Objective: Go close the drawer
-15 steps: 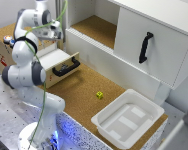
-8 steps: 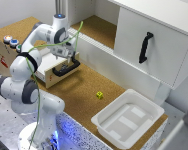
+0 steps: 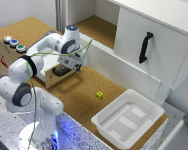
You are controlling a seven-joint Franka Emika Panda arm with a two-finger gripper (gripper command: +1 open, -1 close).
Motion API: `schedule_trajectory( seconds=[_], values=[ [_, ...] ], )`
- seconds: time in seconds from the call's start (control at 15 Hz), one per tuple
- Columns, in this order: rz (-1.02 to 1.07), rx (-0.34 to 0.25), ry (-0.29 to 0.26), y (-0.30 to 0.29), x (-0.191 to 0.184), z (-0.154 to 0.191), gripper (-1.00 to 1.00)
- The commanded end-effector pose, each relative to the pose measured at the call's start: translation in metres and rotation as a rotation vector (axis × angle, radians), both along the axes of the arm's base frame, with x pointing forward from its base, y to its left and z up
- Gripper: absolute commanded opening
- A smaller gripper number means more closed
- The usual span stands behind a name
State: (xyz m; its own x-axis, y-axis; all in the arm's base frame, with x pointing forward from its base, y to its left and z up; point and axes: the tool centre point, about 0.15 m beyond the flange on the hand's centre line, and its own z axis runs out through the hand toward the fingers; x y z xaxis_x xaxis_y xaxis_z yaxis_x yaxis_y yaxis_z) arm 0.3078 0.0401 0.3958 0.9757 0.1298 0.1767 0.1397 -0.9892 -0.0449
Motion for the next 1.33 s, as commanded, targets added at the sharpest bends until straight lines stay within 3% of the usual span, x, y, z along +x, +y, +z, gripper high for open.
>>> schedule_trajectory(
  seconds=[0.0,0.67,1.27],
  values=[
    [0.027,0.002,0.052,0.013,0.025,-0.053,-1.00],
    [0.030,0.096,0.046,0.035,0.039,-0.079,-1.00],
    [0.084,0.078,0.061,0.092,0.055,-0.082,-1.00]
  ],
)
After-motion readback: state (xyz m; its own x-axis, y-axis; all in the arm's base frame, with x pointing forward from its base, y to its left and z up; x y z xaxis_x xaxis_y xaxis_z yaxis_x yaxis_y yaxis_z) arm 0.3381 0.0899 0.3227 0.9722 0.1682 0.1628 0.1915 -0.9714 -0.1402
